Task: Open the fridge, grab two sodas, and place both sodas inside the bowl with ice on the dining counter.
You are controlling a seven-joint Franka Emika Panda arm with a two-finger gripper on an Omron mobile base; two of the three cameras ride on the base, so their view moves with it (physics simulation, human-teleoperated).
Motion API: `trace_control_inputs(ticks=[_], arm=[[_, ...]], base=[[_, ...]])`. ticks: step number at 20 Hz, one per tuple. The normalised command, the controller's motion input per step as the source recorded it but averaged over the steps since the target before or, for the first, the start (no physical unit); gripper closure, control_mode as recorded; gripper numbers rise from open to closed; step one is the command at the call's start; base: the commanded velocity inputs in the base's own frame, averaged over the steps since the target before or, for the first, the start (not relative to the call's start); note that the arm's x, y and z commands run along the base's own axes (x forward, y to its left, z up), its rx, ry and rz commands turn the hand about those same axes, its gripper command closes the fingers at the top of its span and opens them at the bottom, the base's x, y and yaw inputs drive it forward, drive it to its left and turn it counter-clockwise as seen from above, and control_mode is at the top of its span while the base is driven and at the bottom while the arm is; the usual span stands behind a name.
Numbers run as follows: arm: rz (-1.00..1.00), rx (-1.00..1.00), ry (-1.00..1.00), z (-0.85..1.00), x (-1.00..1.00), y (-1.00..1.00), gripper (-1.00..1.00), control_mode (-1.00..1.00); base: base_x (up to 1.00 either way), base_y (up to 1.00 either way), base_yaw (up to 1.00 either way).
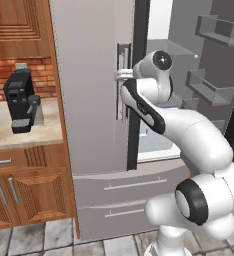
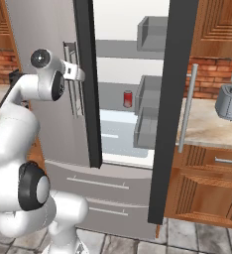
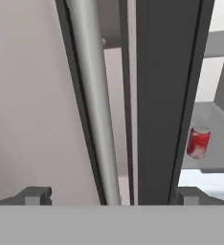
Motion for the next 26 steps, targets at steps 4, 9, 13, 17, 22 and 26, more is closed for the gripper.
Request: trace_control_inputs(ticks=[4,9,13,17,22,26], arm=[[-0.02,0.02,0.1,0.0,0.49,0.02,-1.0,-1.0],[0.0,0.01,0.03,-0.01,0.46,0.14,-1.0,-1.0],[0.0,0.0,0.0,-0.17,0.21,0.27,-1.0,-1.0],[0.0,0.0,0.0,-0.17,0.12,0.15,-1.0,-1.0],[0.0,0.0,0.0,-0.11,0.1,-0.07,-1.0,-1.0],[0.0,0.0,0.0,-0.02,0.21,-0.28,-1.0,-1.0]], base=[[0.0,0.0,0.0],[0.0,0.0,0.0],[0.0,0.0,0.0],[0.0,0.0,0.0],[0.0,0.0,0.0],[0.0,0.0,0.0]])
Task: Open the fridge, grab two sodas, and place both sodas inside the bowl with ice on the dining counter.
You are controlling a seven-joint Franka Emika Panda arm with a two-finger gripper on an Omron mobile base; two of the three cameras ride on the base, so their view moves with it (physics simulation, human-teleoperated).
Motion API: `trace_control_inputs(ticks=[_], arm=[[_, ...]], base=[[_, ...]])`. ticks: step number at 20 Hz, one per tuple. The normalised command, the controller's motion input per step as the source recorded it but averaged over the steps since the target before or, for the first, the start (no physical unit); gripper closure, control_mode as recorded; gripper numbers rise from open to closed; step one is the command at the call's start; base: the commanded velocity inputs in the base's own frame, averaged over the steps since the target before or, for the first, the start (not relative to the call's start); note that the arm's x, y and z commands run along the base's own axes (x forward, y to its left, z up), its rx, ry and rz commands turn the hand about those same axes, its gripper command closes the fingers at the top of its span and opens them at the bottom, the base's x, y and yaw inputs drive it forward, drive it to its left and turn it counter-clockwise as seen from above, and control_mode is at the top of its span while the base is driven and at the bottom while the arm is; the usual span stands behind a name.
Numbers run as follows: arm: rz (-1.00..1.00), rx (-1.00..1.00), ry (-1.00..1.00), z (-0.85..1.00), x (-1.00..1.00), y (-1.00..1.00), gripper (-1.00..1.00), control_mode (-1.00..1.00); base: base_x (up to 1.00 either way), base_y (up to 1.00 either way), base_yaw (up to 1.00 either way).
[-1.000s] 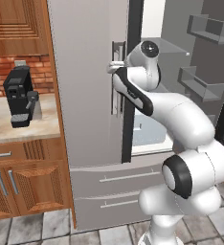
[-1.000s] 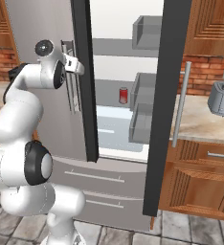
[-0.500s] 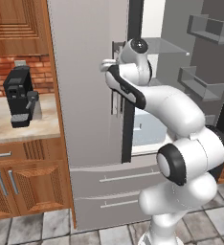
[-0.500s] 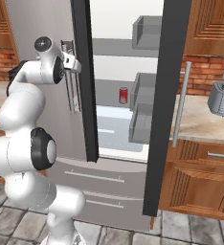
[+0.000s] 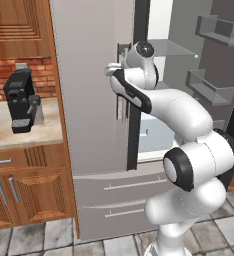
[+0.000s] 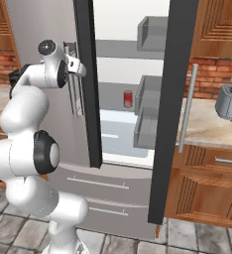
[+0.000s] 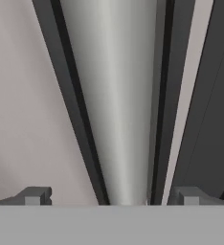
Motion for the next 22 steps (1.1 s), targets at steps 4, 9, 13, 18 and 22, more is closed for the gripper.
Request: trace_control_inputs(ticks=[4,9,13,18,22], arm=[[0.0,0.0,0.0,-0.05,0.33,-0.21,-1.0,-1.0],[0.0,0.0,-0.01,-0.07,0.43,0.0,1.0,-1.0],[0.01,0.0,-0.04,-0.07,0.27,0.0,1.0,-1.0],[0.06,0.0,-0.07,-0.1,0.03,0.14,1.0,-1.0],[0.09,-0.02,-0.11,-0.15,-0.46,0.71,1.0,-1.0]], base=[[0.0,0.0,0.0],[0.0,0.0,0.0],[0.0,0.0,0.0],[0.0,0.0,0.0],[0.0,0.0,0.0]])
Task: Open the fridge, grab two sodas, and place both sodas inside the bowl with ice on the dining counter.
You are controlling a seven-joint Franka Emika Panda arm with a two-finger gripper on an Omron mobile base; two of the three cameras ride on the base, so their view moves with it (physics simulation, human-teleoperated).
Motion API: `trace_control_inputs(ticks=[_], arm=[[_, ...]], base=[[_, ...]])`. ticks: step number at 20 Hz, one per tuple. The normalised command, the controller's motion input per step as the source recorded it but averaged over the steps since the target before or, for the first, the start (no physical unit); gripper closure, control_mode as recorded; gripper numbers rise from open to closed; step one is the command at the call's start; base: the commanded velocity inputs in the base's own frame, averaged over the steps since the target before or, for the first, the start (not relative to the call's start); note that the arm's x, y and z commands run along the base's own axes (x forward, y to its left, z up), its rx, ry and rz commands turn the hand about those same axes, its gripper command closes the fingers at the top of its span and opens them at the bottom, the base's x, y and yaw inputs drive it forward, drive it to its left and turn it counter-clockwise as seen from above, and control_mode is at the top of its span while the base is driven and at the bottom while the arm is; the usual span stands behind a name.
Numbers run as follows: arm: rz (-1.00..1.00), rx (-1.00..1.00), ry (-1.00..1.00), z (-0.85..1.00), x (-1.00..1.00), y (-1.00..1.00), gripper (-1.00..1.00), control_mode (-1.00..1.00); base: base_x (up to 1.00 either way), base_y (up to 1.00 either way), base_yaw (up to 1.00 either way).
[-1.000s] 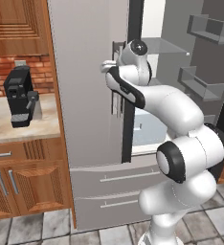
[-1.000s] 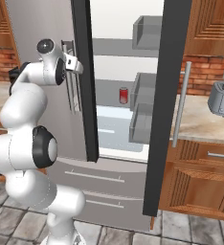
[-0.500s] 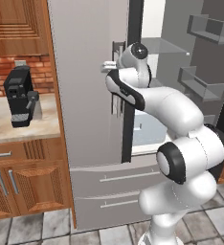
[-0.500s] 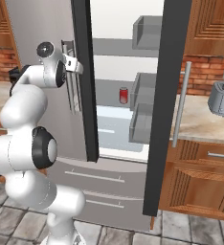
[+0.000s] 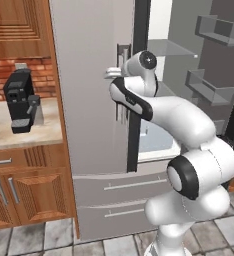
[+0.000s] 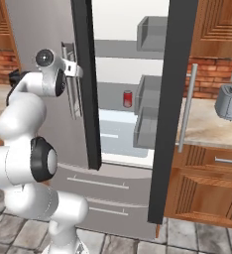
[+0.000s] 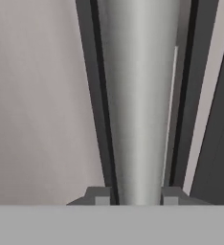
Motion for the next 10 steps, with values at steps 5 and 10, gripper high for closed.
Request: trace_control_inputs(ticks=[5,10], arm=[[0.08,-0.01,-0.07,-0.21,-0.65,0.92,1.0,-1.0],[0.04,0.0,-0.04,-0.19,-0.67,1.0,1.0,-1.0]], base=[[0.0,0.0,0.0],[0.0,0.0,0.0]])
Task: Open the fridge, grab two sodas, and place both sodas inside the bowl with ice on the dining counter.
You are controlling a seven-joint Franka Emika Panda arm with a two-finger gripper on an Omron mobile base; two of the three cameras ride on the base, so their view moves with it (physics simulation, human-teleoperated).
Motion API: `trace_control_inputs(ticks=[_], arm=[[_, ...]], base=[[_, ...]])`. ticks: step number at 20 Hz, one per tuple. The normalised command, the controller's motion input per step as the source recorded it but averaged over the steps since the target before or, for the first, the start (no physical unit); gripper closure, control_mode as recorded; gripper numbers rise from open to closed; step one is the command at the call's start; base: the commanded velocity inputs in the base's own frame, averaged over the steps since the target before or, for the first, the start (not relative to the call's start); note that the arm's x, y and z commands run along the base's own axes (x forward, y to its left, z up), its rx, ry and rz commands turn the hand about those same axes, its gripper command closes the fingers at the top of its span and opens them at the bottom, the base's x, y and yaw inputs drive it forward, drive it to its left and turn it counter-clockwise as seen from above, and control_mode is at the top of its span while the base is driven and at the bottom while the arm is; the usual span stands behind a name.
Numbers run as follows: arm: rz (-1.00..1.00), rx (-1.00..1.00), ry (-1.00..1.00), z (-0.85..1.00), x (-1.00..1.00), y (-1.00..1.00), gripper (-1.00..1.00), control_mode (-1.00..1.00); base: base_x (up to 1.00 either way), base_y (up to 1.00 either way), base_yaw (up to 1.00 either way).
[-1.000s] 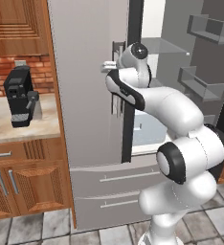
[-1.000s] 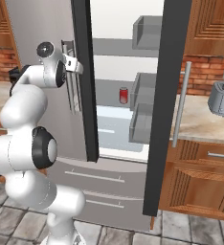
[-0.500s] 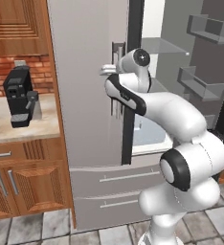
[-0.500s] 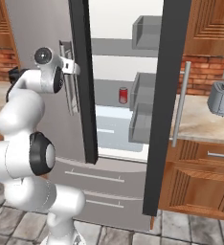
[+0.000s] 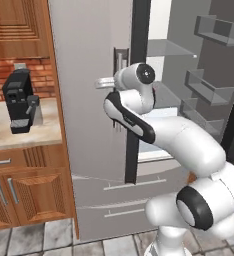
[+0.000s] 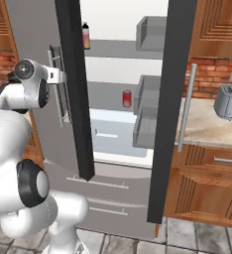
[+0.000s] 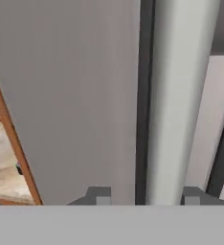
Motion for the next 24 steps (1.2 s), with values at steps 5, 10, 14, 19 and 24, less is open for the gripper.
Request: trace_control_inputs(ticks=[5,10,14,19,24], arm=[[0.02,0.0,-0.01,-0.19,-0.65,1.0,1.0,-1.0],[0.02,-0.01,-0.03,-0.29,-0.75,1.0,-1.0,-1.0],[0.0,0.05,-0.09,-0.06,-0.78,0.58,-1.0,-1.0],[0.0,0.24,-0.13,0.09,-1.0,-0.25,-1.0,-1.0],[0.0,0.32,-0.14,0.18,-1.0,-0.68,-1.0,-1.0]], base=[[0.0,0.0,0.0],[0.0,0.0,0.0],[0.0,0.0,0.0],[0.0,0.0,0.0],[0.0,0.0,0.0]])
